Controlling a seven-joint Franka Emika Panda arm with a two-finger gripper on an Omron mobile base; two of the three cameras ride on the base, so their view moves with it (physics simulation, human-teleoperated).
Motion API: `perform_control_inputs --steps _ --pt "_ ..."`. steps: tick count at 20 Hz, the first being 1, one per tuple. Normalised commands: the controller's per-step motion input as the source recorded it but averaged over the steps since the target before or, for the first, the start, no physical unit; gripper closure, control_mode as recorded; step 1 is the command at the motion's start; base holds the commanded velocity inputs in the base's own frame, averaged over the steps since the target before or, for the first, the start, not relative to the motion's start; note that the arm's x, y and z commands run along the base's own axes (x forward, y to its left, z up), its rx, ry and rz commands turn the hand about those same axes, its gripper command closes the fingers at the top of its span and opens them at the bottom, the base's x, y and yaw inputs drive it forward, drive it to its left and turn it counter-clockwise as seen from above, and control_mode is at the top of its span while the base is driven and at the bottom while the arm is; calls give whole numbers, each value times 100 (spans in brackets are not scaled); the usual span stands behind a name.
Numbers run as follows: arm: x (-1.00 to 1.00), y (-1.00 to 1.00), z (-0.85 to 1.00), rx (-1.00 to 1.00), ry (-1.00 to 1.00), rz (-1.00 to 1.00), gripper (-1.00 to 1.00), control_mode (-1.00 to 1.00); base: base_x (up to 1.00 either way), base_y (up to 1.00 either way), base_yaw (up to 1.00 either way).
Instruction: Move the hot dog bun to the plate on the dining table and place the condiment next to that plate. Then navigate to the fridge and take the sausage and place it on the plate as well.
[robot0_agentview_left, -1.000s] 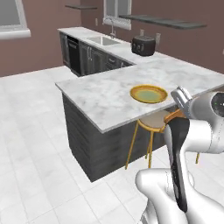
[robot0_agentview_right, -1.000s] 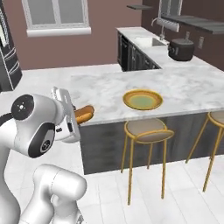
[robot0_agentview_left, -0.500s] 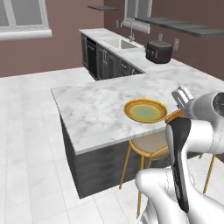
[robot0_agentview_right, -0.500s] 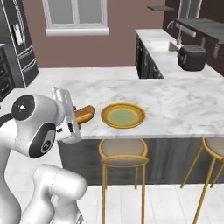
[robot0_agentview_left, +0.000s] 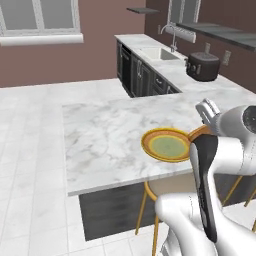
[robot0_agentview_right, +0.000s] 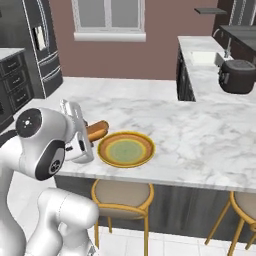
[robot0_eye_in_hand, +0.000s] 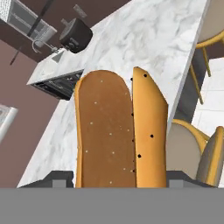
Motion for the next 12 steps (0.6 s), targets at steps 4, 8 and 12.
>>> perform_control_inputs --steps 4,8,12 --pt "50 -19 -1 6 5 9 100 -100 50 -17 10" --pt "100 -28 -15 12 26 6 100 -100 0 0 0" --pt "96 0 -26 2 47 -9 100 -100 0 0 0"
